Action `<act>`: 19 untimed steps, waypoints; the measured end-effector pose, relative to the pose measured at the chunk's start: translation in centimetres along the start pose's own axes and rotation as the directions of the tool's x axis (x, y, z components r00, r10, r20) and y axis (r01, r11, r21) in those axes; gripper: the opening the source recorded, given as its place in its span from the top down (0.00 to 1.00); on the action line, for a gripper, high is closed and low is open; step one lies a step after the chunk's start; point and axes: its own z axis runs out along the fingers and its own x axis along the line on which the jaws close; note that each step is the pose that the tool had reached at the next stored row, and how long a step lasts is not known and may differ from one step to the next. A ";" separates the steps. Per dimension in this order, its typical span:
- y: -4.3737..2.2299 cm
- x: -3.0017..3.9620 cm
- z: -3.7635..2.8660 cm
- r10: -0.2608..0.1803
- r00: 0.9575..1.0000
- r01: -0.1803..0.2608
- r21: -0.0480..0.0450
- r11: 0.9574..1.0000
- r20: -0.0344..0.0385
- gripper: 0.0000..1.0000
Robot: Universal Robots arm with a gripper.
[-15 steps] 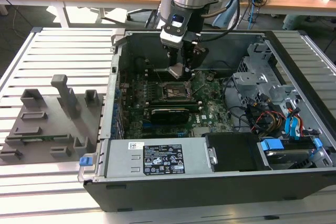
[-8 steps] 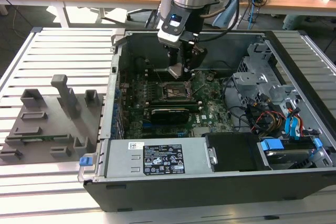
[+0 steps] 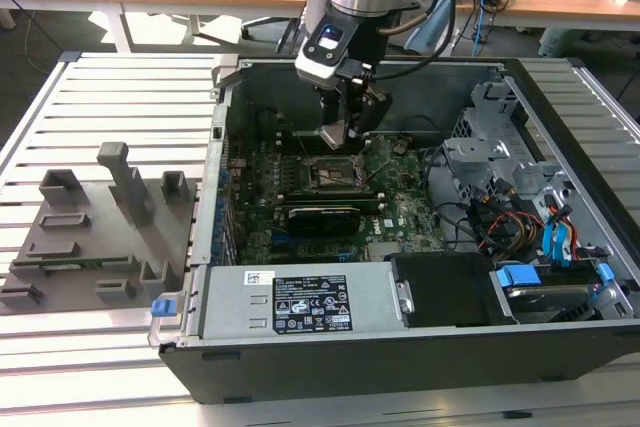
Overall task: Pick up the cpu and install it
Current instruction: 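Place the cpu into insertion slot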
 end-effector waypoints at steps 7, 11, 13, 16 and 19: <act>0.00 0.00 0.00 0.061 0.998 -0.061 0.003 0.998 -0.003 0.46; 0.00 0.00 0.00 0.096 0.995 -0.096 0.004 0.995 -0.005 0.46; 0.00 0.00 0.00 0.116 0.993 -0.116 0.006 0.993 -0.005 0.46; 0.00 0.00 0.01 0.145 0.989 -0.145 0.007 0.989 -0.006 0.46; 0.00 0.00 0.01 0.176 0.984 -0.176 0.009 0.984 -0.006 0.46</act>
